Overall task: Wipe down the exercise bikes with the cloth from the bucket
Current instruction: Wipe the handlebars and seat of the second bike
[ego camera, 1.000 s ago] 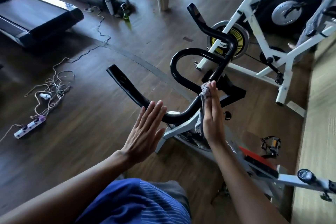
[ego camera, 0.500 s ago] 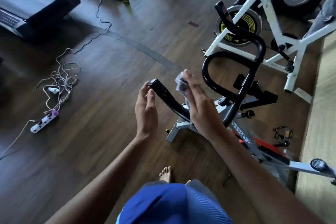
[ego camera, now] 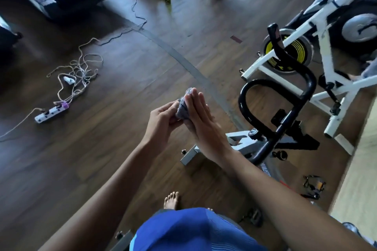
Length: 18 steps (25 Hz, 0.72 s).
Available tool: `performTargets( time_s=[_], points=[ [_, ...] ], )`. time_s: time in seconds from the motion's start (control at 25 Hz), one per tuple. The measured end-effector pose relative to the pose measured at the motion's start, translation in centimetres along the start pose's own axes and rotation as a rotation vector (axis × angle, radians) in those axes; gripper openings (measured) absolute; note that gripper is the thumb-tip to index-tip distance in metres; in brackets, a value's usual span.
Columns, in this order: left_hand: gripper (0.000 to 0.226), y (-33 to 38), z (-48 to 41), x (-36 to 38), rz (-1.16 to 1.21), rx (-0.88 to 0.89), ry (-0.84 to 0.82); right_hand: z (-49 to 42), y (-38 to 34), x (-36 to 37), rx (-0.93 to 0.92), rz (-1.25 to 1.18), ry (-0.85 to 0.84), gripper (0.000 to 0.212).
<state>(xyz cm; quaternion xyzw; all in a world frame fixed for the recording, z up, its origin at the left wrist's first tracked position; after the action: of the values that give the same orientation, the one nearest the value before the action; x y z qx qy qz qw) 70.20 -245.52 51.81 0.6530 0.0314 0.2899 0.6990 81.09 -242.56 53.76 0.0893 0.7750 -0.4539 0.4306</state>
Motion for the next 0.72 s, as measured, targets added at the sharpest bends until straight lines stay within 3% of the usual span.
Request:
performTargets(
  time_s=[0.24, 0.44, 0.6, 0.72],
  points=[
    [0.026, -0.7, 0.0, -0.2, 0.115, -0.080, 0.028, -1.3, -0.8, 0.2, 0.012, 0.000, -0.001, 0.076],
    [0.022, -1.1, 0.1, -0.2, 0.131, -0.080, 0.064, 2.0, 0.4, 0.9, -0.019, 0.131, -0.101, 0.083],
    [0.023, -0.7, 0.2, -0.2, 0.114, -0.062, 0.076, 1.8, 0.8, 1.0, 0.060, 0.181, -0.059, 0.106],
    [0.024, -0.7, 0.4, -0.2, 0.087, -0.047, 0.102, 4.1, 1.7, 0.9, 0.044, 0.252, -0.037, 0.089]
  ],
)
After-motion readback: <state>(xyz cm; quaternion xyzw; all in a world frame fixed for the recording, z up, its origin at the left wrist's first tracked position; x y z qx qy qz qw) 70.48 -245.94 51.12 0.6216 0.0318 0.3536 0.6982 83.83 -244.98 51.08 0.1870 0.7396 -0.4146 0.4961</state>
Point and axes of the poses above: each hand's wrist, its own z-axis away from the middle knuckle, its own x-axis out of the palm, y = z × x, the point moved 9 cm from there along -z, towards the middle knuckle, and after that the axes turned 13 degrees about x, right-handed, at the moved point
